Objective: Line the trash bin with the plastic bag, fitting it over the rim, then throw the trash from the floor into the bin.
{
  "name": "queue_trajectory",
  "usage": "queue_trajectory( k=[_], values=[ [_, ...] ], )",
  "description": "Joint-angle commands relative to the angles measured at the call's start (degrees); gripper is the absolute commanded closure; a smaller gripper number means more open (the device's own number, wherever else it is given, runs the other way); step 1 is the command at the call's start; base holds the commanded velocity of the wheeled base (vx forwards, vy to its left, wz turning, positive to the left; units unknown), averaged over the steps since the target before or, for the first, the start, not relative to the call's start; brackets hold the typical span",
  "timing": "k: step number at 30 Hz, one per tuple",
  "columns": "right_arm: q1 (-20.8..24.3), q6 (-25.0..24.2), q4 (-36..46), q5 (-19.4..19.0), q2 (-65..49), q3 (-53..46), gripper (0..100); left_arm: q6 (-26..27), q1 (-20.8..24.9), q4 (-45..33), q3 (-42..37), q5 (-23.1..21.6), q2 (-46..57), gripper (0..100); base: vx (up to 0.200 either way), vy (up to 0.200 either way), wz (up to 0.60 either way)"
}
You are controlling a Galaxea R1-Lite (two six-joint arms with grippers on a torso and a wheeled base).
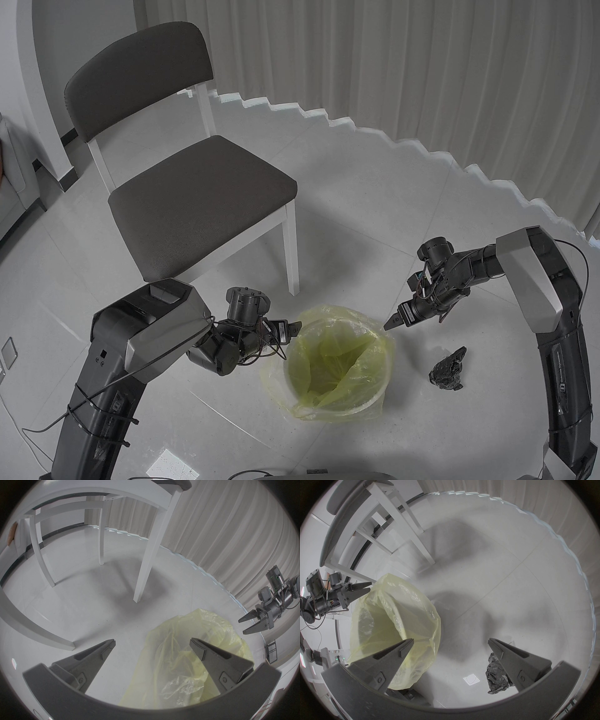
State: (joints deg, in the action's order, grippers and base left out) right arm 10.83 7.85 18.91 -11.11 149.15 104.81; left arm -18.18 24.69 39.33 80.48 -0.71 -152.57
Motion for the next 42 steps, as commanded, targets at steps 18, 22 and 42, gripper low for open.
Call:
queue_trajectory(
  k=[18,22,42],
  values=[
    [-1.95,0.5,-2.03,-0.23,-5.71,-6.11,0,0.07,0.63,-1.62,-5.69,-1.93,4.65,100,0.0,0.0,0.0],
    [-1.86,0.41,-2.3,-0.23,-5.71,-6.11,0,0.07,0.89,-1.62,-5.51,-2.46,4.21,100,0.0,0.0,0.0],
    [-2.04,0.41,-2.56,-0.23,-5.54,-6.11,0,-0.02,-1.31,-3.82,1.17,-1.67,0.51,100,0.0,0.0,0.0]
  ],
)
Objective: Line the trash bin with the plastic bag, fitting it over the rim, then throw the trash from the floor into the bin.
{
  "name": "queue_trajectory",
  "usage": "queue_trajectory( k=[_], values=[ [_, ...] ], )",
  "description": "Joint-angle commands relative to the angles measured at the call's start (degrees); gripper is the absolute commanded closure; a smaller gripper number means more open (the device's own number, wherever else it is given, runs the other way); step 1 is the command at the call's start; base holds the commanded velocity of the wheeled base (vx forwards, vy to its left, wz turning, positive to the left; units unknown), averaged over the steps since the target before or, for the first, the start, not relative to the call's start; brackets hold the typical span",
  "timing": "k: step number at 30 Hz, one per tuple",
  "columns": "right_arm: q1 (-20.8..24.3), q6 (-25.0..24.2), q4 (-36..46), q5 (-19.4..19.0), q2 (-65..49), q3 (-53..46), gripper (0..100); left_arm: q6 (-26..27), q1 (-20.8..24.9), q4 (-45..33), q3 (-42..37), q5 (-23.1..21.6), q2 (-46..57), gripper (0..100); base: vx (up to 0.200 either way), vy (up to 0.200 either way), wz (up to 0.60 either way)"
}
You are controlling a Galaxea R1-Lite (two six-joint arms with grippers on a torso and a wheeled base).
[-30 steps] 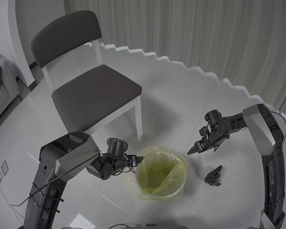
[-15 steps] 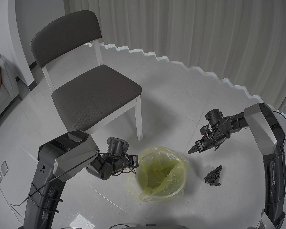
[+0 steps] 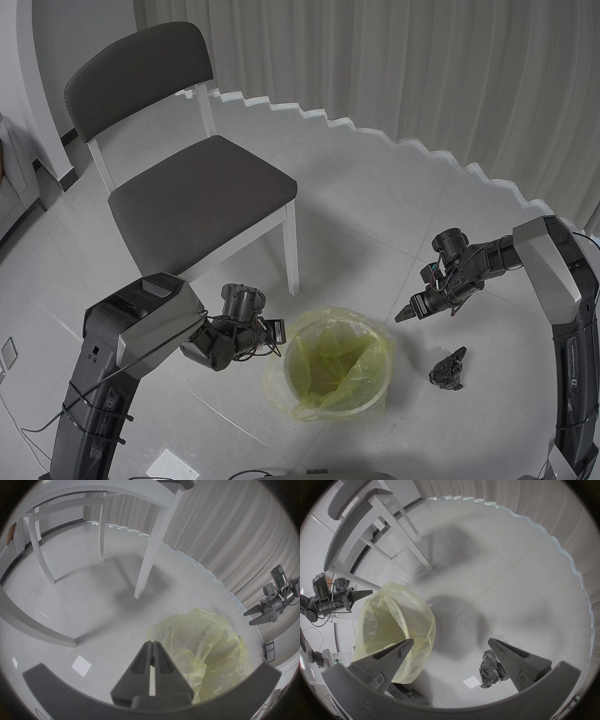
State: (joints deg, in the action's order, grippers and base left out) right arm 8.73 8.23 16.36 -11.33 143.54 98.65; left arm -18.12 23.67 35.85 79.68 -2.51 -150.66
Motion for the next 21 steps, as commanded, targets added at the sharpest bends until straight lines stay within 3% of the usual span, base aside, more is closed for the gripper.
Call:
queue_trajectory(
  k=[1,7,12,17,18,21],
  values=[
    [0.06,0.03,-0.01,-0.01,0.07,0.05,0,-0.08,-0.3,-0.34,2.32,0.31,-1.56,100,0.0,0.0,0.0],
    [-0.03,0.03,-0.1,-0.01,-0.11,-0.74,0,0.1,-0.38,-0.43,4.26,0.31,-1.74,100,0.0,0.0,0.0],
    [1.29,0.12,-1.42,-0.28,-3.89,-7.68,0,0.19,-0.03,0.36,1.62,0.31,-0.42,100,0.0,0.0,0.0],
    [5.6,0.21,-8.1,-0.45,-8.19,-15.41,0,0.19,-0.12,0.45,-0.31,0.4,1.07,100,0.0,0.0,0.0],
    [8.23,0.03,-10.12,-0.01,-9.34,-17.96,0,0.19,-0.3,1.24,-1.54,0.75,1.51,100,0.0,0.0,0.0],
    [11.75,-0.58,-10.12,1.57,-9.69,-18.93,0,0.27,-0.38,3.17,-3.39,1.46,1.86,100,0.0,0.0,0.0]
  ],
)
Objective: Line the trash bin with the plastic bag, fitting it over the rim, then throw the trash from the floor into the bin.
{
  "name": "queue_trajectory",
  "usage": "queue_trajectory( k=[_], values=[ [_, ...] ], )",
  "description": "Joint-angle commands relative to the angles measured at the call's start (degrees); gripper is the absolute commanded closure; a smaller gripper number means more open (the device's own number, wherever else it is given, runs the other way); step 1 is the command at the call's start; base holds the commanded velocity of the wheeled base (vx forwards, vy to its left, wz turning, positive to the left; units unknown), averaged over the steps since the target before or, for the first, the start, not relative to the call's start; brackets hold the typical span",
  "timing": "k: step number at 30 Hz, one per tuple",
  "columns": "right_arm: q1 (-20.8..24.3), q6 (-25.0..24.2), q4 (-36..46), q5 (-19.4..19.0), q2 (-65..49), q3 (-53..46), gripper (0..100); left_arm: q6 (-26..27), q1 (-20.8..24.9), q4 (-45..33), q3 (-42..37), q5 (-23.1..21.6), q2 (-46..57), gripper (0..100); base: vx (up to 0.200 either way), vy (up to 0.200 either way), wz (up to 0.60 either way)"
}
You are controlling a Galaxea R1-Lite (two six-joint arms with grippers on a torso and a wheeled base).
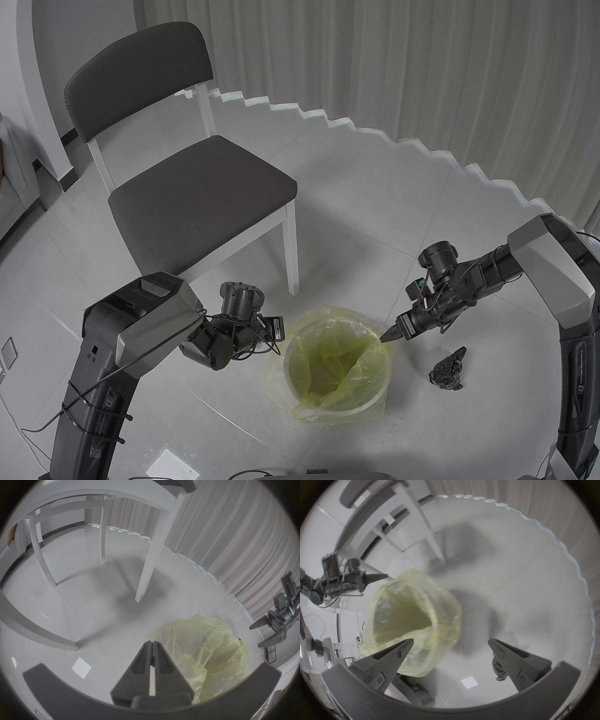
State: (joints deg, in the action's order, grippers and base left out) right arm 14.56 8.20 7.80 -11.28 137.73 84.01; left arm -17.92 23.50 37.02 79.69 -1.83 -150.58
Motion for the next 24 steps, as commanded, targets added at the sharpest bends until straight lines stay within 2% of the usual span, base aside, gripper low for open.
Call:
queue_trajectory(
  k=[1,5,6,7,11,13,15,24],
  values=[
    [6.89,-0.73,-1.39,3.28,-3.61,-4.29,0,0.34,-0.12,2.79,-4.28,1.3,1.78,100,0.0,0.0,0.0],
    [9.79,-2.49,-1.39,11.1,-3.17,-5.87,0,2.54,0.49,8.33,-10.78,3.85,3.1,100,0.0,0.0,0.0],
    [9.79,-2.49,-1.39,11.1,-3.17,-5.87,0,2.54,0.49,8.33,-10.78,3.85,3.1,100,0.0,0.0,0.0],
    [11.02,-4.86,-1.39,12.51,-2.47,-5.34,0,2.98,0.84,12.2,-13.24,3.85,3.8,100,0.0,0.0,0.0],
    [12.08,-6.45,2.74,13.47,1.49,1.95,0,5.26,0.67,12.2,-11.05,2.97,3.19,100,0.0,0.0,0.0],
    [13.48,-7.15,7.58,14.53,1.75,3.71,0,5.0,1.11,13.07,-13.24,3.32,3.98,100,0.0,0.0,0.0],
    [14.45,-7.33,9.07,15.58,2.63,6.87,0,5.26,1.19,13.25,-13.6,2.97,4.59,100,0.0,0.0,0.0],
    [19.37,-7.59,9.51,17.87,6.06,9.33,0,5.09,1.72,13.78,-15.18,3.23,6.44,100,0.0,0.0,0.0]
  ],
)
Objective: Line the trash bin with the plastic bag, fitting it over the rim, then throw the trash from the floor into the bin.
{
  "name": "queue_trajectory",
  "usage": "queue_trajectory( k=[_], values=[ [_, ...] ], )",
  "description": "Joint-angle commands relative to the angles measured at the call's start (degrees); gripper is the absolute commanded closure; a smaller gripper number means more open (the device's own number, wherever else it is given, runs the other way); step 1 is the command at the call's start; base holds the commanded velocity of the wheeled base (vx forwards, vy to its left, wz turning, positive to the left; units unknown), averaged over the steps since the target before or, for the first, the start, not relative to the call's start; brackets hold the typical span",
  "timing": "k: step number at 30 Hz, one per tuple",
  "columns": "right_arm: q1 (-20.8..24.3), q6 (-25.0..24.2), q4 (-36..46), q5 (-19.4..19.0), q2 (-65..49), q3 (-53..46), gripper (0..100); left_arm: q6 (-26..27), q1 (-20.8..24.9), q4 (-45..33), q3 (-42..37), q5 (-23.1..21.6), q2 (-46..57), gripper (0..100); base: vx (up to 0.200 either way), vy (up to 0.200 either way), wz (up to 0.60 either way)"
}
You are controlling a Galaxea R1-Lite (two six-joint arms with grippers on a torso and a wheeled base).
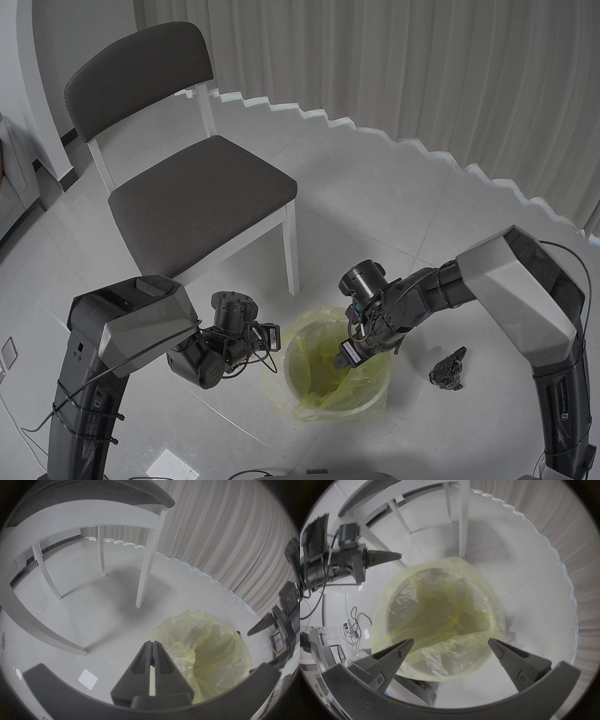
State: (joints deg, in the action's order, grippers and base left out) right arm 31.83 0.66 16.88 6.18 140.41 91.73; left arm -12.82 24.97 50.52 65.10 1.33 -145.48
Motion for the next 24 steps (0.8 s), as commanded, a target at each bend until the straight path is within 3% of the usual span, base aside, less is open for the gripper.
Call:
queue_trajectory(
  k=[1,21,22,24],
  values=[
    [2.27,-0.04,0.78,0.59,3.91,1.87,0,-0.01,0.26,0.28,-0.67,0.17,1.34,100,0.0,0.0,0.0],
    [2.98,1.89,2.28,2.26,6.98,1.34,0,0.17,0.17,2.22,-1.46,0.34,1.08,100,0.0,0.0,0.0],
    [3.06,1.89,2.28,2.26,7.07,1.34,100,0.17,0.17,2.22,-1.46,0.34,1.08,100,0.0,0.0,0.0],
    [3.06,1.8,2.28,2.52,6.98,1.25,100,0.17,0.17,2.22,-1.38,0.34,1.08,100,0.0,0.0,0.0]
  ],
)
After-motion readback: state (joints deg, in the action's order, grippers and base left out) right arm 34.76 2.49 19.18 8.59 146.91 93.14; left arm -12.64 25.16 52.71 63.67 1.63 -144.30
